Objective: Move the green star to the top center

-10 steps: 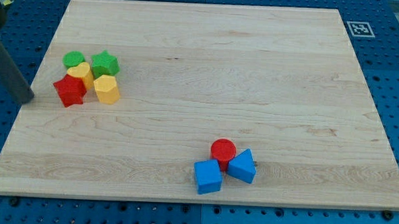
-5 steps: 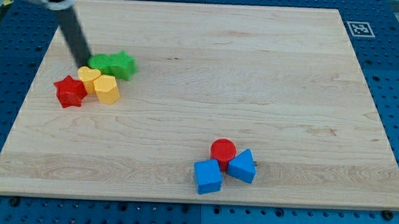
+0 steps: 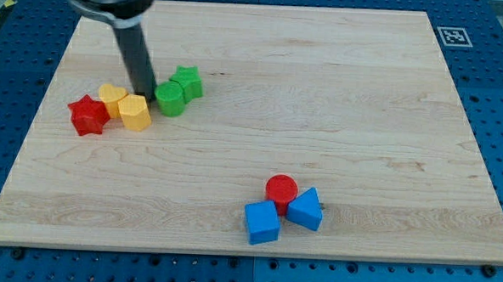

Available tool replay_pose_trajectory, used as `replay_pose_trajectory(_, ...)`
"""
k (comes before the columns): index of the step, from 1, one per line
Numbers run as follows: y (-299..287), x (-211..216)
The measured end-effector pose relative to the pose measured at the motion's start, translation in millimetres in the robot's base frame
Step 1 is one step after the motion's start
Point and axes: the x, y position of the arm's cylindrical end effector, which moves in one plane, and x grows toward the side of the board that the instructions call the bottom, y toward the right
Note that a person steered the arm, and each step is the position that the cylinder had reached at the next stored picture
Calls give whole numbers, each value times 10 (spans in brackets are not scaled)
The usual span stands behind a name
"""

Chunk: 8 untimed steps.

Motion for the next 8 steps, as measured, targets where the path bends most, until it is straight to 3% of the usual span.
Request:
replay_pose_trajectory(1, 644, -279)
replay_pose_trajectory(2, 873, -532)
replay_pose_trajectory(3, 679, -470)
replay_pose_trajectory(5, 851, -932)
replay_pose_trajectory(7, 1226, -549)
replay_pose_trajectory(8, 1329, -843)
